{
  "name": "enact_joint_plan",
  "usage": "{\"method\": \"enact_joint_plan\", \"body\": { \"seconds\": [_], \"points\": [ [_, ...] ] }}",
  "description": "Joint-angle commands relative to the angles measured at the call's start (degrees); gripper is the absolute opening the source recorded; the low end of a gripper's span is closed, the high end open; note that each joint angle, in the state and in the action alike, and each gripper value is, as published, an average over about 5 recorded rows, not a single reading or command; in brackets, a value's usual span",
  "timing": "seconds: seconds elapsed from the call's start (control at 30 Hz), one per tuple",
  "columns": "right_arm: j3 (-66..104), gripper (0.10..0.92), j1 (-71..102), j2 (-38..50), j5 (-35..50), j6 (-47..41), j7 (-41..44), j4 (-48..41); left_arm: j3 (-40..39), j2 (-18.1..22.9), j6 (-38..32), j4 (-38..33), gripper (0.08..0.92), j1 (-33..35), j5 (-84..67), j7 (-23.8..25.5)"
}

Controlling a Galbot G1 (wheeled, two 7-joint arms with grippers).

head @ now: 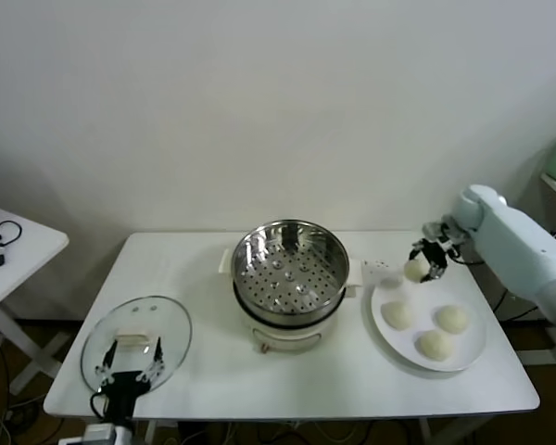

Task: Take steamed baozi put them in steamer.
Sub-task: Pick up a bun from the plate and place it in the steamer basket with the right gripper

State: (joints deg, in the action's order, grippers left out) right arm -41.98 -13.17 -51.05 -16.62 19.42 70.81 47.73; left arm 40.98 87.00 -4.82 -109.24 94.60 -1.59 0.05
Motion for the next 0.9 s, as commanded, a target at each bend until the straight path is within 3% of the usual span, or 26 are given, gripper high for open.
{"method": "enact_joint_plan", "body": {
  "seconds": [0.03,0.43,0.9],
  "points": [
    [-14.49,0.67,-19.19,2.54,2.06,8.24,0.65,20.52,-0.46,-0.08,0.3,-0.22,0.823,-0.1,0.63,0.09],
    [-14.27,0.67,-16.99,-8.04,-4.81,10.21,-0.05,33.49,-1.03,0.44,0.8,-1.0,0.823,0.8,1.29,-0.64],
    [-8.08,0.67,-1.01,-22.82,-27.07,18.74,-2.99,19.6,-1.44,0.53,1.05,-2.02,0.823,2.63,1.69,-1.05]
  ]
}}
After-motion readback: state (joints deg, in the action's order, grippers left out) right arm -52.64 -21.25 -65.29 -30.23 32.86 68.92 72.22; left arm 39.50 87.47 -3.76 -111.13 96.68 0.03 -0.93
